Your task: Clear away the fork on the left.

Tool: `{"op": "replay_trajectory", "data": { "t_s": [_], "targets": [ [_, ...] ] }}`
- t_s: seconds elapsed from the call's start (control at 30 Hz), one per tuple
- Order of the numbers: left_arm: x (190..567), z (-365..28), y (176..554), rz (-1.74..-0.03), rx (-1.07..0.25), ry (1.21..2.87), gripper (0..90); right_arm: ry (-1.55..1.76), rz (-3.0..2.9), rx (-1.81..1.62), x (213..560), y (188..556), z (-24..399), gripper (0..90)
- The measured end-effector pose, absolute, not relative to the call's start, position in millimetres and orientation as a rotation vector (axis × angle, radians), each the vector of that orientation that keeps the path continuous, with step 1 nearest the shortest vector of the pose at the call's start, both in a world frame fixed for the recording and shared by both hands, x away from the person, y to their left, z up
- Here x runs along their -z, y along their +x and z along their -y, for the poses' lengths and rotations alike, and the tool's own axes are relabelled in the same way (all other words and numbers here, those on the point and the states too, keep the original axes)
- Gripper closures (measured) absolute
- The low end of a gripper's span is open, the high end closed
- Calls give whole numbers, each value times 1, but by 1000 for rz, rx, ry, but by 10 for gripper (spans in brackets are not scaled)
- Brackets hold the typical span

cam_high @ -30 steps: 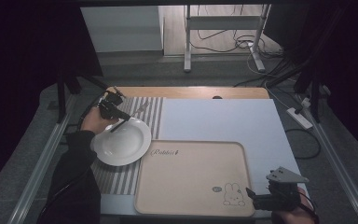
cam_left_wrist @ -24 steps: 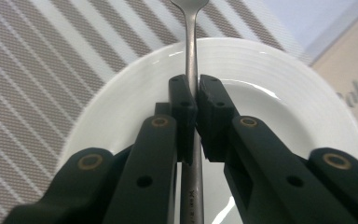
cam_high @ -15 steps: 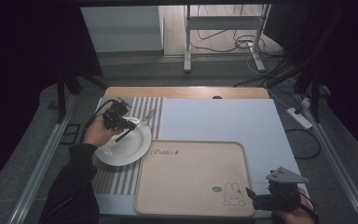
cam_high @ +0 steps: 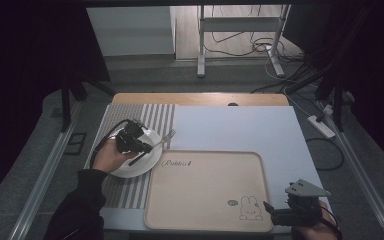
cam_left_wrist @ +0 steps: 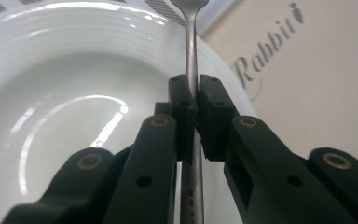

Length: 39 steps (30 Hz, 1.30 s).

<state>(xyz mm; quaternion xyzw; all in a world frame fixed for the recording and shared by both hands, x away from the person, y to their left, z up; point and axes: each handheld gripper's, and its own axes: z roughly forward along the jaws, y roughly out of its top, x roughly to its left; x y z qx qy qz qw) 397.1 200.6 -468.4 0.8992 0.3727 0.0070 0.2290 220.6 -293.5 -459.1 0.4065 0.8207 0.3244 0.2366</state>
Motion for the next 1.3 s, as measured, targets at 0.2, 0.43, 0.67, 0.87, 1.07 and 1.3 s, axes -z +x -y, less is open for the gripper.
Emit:
{"op": "replay_trajectory", "data": {
  "t_s": [0.2,0.43,0.67,0.87,1.07,1.3],
  "targets": [
    [470,-190,377,-999,-1,2476,840,1114,-2246,-892,459,220,294,0],
    [474,-175,358,-985,20,2490,840,1109,-2243,-898,458,219,294,0],
    [480,-152,342,-958,53,2503,839,1098,-2247,-901,458,219,294,0],
    [485,-136,327,-941,80,2517,839,1094,-2245,-906,458,218,294,0],
    [494,-119,315,-940,112,2529,839,1091,-2244,-906,458,218,294,0],
    [503,-111,302,-926,141,2558,833,1088,-2240,-912,458,218,294,0]
  ]
}}
